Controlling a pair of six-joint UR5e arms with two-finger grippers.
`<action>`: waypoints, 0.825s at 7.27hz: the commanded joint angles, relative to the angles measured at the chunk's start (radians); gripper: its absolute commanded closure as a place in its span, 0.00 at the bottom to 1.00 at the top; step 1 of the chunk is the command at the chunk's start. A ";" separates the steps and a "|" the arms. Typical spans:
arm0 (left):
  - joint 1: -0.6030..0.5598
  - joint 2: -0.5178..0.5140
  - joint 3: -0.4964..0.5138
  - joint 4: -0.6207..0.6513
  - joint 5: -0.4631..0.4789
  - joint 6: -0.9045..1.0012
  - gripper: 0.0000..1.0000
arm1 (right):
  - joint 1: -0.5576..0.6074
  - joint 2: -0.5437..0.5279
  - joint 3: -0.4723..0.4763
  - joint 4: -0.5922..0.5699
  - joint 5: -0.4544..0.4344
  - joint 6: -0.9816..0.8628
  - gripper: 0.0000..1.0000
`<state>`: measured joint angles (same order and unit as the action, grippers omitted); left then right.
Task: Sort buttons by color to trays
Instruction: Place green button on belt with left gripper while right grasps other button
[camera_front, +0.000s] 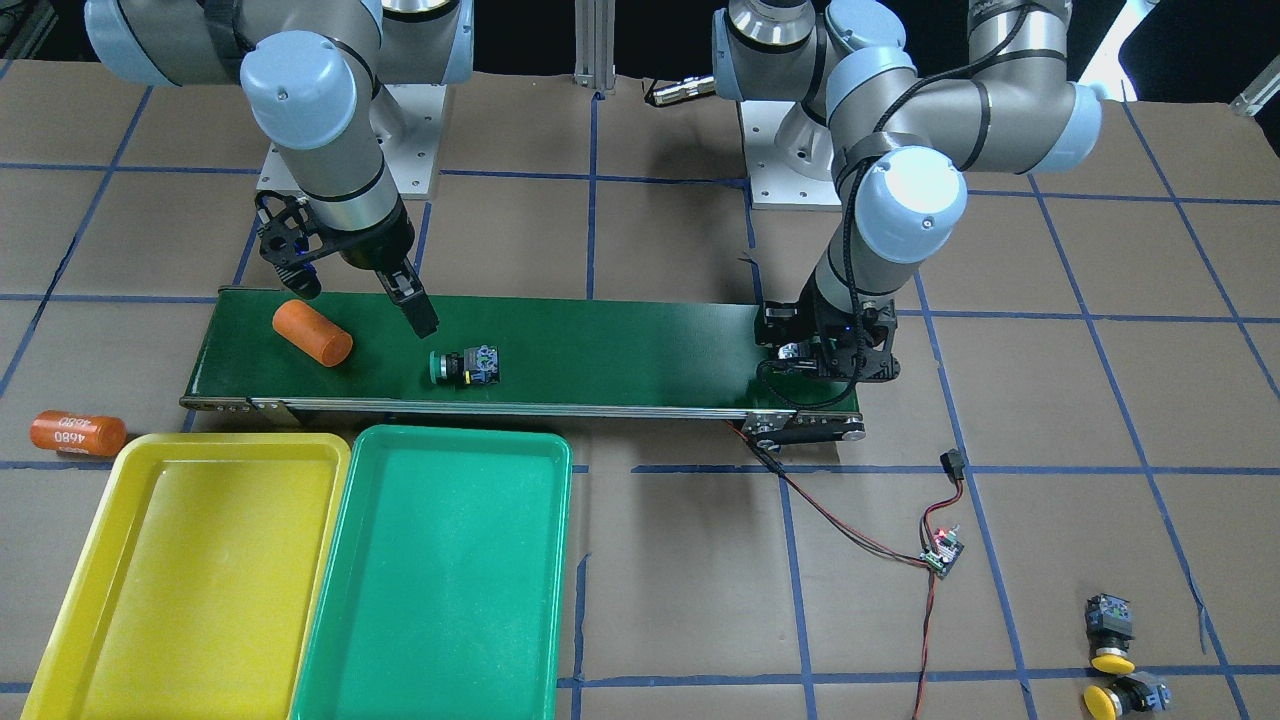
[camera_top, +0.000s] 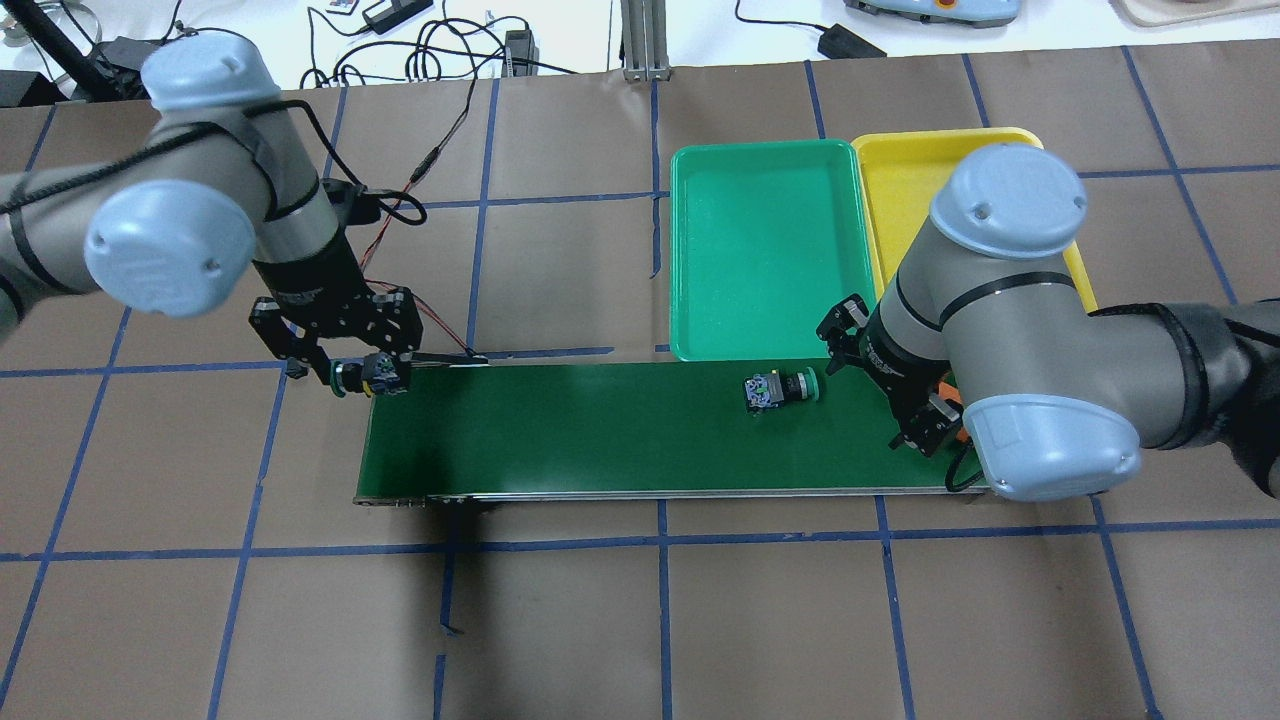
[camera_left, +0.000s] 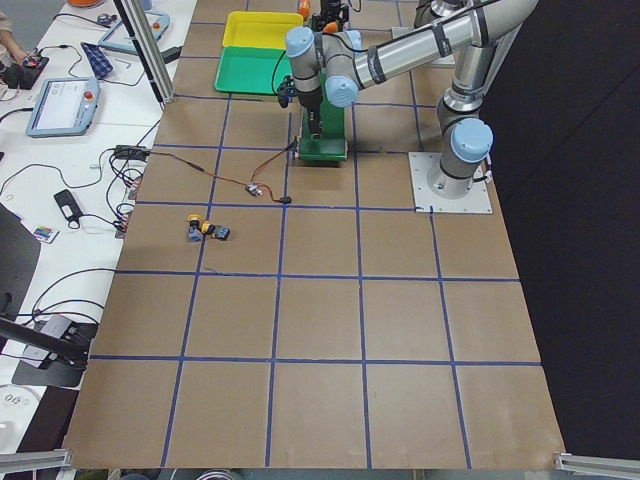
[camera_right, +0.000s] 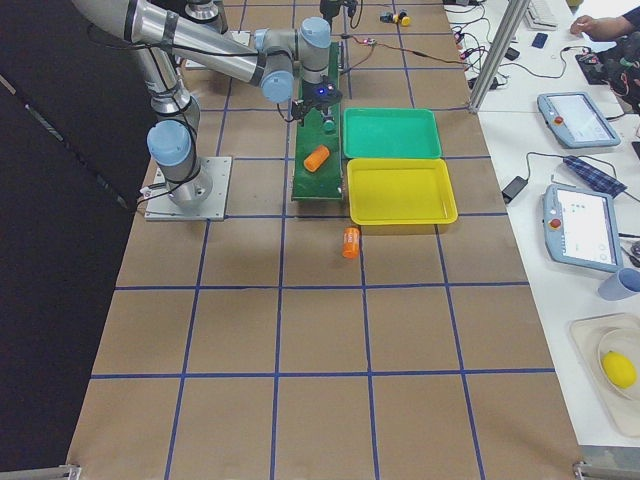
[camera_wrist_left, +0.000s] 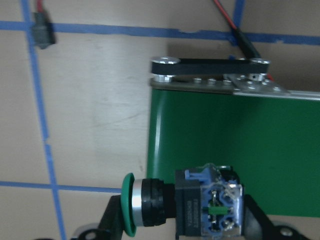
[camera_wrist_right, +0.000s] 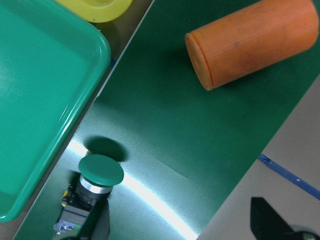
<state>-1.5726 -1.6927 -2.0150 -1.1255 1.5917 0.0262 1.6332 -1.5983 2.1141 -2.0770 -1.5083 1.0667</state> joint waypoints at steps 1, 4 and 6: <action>-0.018 0.002 -0.056 0.101 -0.048 -0.005 0.00 | -0.001 0.064 0.001 -0.092 0.037 -0.001 0.00; 0.096 -0.016 0.091 0.009 -0.050 0.011 0.00 | 0.001 0.084 0.004 -0.089 0.034 -0.001 0.00; 0.297 -0.130 0.291 -0.063 -0.053 0.120 0.00 | 0.001 0.109 -0.009 -0.095 0.034 -0.001 0.00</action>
<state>-1.3830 -1.7503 -1.8459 -1.1502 1.5367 0.0659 1.6337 -1.4997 2.1097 -2.1702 -1.4741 1.0647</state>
